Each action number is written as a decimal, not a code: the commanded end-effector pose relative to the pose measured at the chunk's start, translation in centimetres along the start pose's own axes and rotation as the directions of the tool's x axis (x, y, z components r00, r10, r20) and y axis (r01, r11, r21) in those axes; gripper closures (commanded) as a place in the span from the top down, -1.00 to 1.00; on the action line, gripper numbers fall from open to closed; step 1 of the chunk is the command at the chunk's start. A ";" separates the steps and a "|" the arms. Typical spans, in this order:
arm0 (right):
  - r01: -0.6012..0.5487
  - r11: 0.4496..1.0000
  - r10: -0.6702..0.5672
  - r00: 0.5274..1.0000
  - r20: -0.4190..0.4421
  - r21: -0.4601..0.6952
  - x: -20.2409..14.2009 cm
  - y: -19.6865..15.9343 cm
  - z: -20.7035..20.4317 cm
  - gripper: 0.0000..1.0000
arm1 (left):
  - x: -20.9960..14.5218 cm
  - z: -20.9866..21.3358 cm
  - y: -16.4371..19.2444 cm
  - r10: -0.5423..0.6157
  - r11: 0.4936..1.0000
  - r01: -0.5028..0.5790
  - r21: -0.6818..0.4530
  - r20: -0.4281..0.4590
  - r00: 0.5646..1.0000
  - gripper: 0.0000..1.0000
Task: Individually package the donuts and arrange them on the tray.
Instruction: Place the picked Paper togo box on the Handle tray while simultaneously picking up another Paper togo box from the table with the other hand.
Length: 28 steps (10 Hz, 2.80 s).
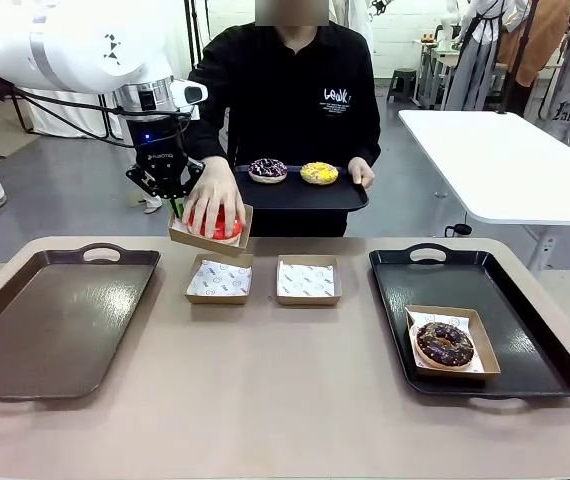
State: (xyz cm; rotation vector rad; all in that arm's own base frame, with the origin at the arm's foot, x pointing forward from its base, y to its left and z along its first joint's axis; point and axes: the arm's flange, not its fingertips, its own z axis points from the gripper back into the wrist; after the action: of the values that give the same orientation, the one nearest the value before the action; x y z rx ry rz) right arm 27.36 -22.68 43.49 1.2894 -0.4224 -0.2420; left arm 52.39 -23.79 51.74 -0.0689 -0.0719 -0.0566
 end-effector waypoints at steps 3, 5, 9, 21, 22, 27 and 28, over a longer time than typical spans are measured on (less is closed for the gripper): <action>-0.004 1.000 0.004 1.000 0.009 0.017 0.4 0.2 0.1 1.00 | -0.5 0.2 0.2 0.002 1.000 -0.002 0.001 0.010 1.000 -1.00; -0.004 1.000 0.004 1.000 0.009 0.017 0.4 0.2 0.1 1.00 | -0.5 0.2 0.2 0.002 1.000 -0.002 0.001 0.010 1.000 -1.00; -0.009 0.998 0.009 1.000 -0.004 -0.069 0.9 1.1 -1.6 1.00 | -0.1 0.6 1.4 -0.049 0.998 0.049 -0.029 0.001 0.999 -0.98; -0.146 0.659 -0.033 0.974 -0.223 -0.738 10.2 13.3 -36.3 1.00 | -19.4 3.0 17.8 -0.050 0.995 0.053 -0.083 0.028 0.998 -0.98; -0.174 0.639 -0.018 0.970 -0.241 -0.750 9.4 12.2 -38.3 1.00 | -20.0 2.4 18.6 -0.044 0.997 0.045 -0.066 0.016 0.999 -0.98; -0.213 0.645 -0.017 0.956 -0.293 -0.734 8.1 10.7 -40.6 1.00 | -19.9 0.1 21.3 0.023 1.000 -0.024 -0.018 -0.040 0.999 -0.98; -0.213 0.645 -0.017 0.956 -0.293 -0.734 8.1 10.7 -40.6 1.00 | -20.6 0.3 20.4 0.020 0.999 -0.021 -0.038 -0.048 0.999 -0.98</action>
State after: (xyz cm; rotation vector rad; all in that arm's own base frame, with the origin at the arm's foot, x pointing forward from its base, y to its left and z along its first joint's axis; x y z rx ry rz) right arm 51.46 12.58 46.13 0.4339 -0.1091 -0.1136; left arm 33.22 -1.90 48.87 -0.1012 -0.0163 -0.0307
